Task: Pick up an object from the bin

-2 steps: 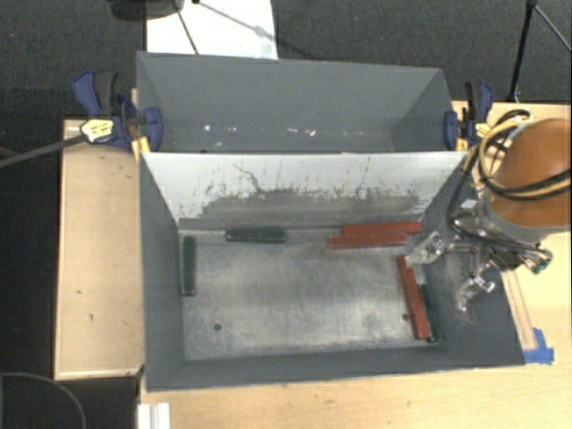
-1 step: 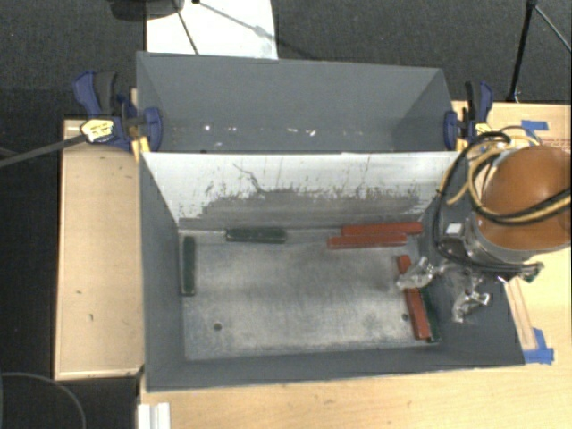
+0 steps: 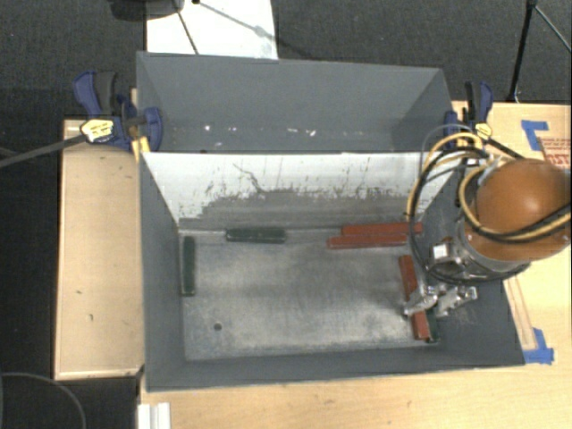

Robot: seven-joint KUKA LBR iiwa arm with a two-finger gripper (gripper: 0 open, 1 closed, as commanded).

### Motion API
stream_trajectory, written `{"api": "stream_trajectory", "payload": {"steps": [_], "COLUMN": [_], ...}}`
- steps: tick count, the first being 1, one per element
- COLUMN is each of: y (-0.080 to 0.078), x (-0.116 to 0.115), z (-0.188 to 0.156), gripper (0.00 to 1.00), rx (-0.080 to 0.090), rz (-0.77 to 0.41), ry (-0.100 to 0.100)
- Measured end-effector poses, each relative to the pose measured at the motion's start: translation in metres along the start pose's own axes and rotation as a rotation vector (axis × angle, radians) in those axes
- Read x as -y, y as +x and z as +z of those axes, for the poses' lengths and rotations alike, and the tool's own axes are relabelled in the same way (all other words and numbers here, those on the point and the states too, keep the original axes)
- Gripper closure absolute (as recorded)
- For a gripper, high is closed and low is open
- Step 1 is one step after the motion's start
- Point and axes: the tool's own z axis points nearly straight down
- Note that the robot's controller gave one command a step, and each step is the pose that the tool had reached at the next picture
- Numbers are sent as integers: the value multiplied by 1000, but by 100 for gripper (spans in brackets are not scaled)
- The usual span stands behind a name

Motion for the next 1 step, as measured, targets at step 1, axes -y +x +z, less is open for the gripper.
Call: {"api": "stream_trajectory", "payload": {"steps": [1], "y": [0], "x": [0], "z": [0], "gripper": [100], "rx": [0], "rz": [0], "ry": [0]}}
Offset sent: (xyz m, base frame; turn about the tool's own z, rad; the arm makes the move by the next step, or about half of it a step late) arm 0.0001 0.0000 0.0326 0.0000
